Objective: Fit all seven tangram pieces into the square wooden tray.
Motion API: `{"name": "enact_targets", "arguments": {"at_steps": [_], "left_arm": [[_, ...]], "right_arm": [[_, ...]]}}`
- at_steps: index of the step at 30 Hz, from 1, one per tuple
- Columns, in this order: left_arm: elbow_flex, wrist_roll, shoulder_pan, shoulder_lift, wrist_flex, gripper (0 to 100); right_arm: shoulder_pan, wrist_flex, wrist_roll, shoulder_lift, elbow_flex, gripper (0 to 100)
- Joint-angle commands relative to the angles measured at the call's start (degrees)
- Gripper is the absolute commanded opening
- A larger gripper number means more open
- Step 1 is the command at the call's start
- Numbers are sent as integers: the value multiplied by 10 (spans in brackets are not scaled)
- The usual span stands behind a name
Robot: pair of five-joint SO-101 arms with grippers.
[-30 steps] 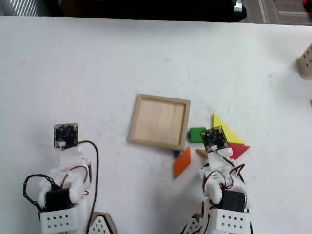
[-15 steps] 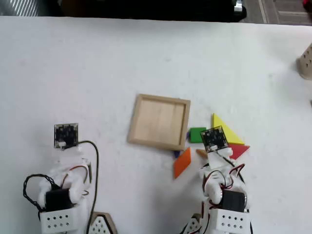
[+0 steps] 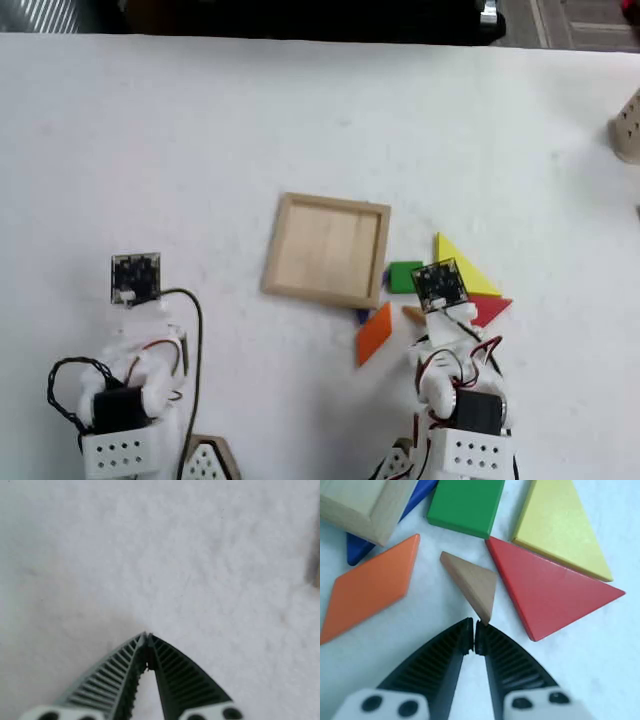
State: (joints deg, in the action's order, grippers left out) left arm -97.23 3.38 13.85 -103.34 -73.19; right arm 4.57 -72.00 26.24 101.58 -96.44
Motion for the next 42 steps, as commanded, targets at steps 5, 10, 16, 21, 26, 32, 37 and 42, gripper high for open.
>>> {"name": "enact_targets", "arguments": {"at_steps": [5,10,16,21,26,32,37,42], "left_arm": [[3,7,3,-5,-3,24],[3,4,0,-5,-3,24],[4,7,-11,-6,6,24],[7,7,-94,-6,95,24],[7,8,-175,-6,192,63],[90,-45,-220,-2,163,187],[164,-56,-258,0,137,187],[233,-60,-278,114,149,187]], "right_arm": [[0,2,1,-2,-4,18],[0,2,1,-2,-4,18],[6,2,1,-3,-4,18],[16,4,1,-3,-4,18],[17,3,1,9,-4,18],[70,2,1,15,-4,18],[102,2,1,15,-4,18],[102,2,1,15,-4,18]]}}
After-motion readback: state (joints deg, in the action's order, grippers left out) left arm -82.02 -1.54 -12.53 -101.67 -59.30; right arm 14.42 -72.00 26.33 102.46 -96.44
